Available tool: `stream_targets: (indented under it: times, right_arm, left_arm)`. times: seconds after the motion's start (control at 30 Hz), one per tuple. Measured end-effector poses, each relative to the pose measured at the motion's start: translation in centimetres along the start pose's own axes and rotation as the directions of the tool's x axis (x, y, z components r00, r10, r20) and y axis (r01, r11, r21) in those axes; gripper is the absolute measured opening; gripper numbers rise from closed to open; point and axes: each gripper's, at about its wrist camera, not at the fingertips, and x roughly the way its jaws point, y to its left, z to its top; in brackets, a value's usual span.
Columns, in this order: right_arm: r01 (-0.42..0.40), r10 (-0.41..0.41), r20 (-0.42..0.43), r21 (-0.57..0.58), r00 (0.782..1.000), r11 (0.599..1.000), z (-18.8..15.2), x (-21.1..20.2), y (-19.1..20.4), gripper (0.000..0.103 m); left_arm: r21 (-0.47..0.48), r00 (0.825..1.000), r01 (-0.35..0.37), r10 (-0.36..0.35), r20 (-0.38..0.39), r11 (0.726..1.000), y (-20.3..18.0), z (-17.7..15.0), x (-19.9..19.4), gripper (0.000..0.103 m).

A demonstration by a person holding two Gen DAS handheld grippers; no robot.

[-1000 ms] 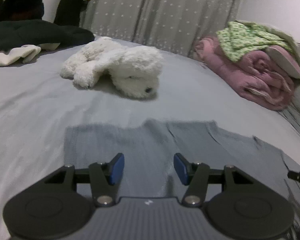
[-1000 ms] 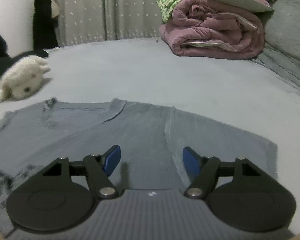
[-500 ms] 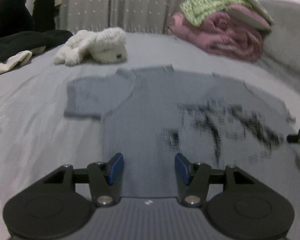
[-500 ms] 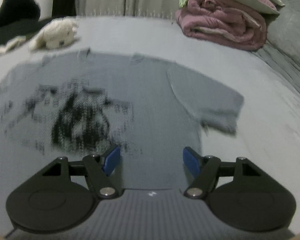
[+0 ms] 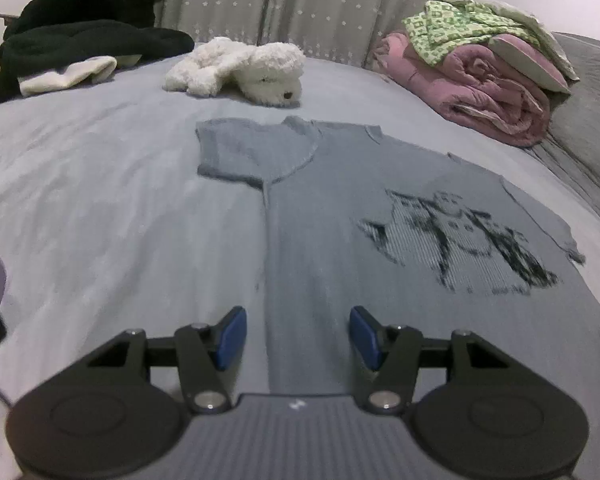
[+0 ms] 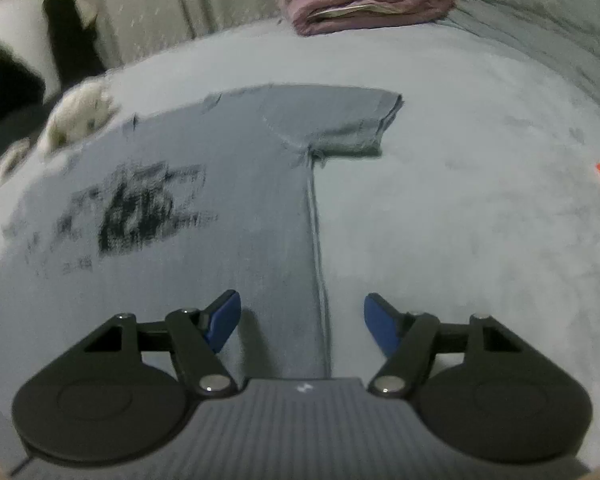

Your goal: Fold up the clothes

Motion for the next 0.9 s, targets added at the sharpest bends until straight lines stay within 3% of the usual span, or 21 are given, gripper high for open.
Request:
stream_targets:
  times: [0.1,0.37,0.53,0.63,0.67,0.77,0.87,0.9]
  right_arm:
    - [-0.044,0.043,0.006,0.16,0.999,0.986,1.6,1.7,-1.7,0.067]
    - [-0.14,0.117,0.085,0.353,0.989,0.925,5.3,7.2,-3.5,0.064]
    - [-0.154,0.118,0.123,0.334,0.985,0.93,6.6,9.0,-3.0,0.064]
    - [-0.151,0.109,0.147,0.314,0.983,0.937,7.2,9.6,-2.9,0.063]
    - [-0.151,0.106,0.156,0.313,0.982,0.938,7.3,9.9,-2.9,0.062]
    - [-0.121,0.073,0.165,0.304,0.984,0.945,7.3,10.4,-2.6,0.049]
    - [-0.057,0.015,0.164,0.255,0.986,0.965,7.3,10.6,-2.1,0.023]
    - [-0.035,-0.005,0.162,0.242,0.987,0.97,7.3,10.6,-2.0,0.008]
  left_arm:
    - [-0.035,1.0,-0.008,0.008,-0.004,0.999,0.1,1.6,1.7,0.054]
    - [-0.188,0.999,-0.008,0.016,0.04,0.982,1.9,5.2,6.8,0.05]
    - [-0.24,0.996,-0.009,0.03,0.088,0.971,2.4,6.4,8.7,0.048]
    - [-0.256,0.993,-0.013,0.043,0.113,0.967,2.6,6.9,9.5,0.041]
    - [-0.267,0.992,-0.014,0.047,0.119,0.964,2.7,7.0,9.7,0.035]
    - [-0.313,0.991,-0.014,0.055,0.125,0.95,3.4,7.1,10.3,0.022]
    - [-0.341,0.99,-0.026,0.072,0.124,0.94,3.8,7.0,10.4,0.005]
    - [-0.348,0.989,-0.022,0.071,0.126,0.937,3.9,7.0,10.3,0.004]
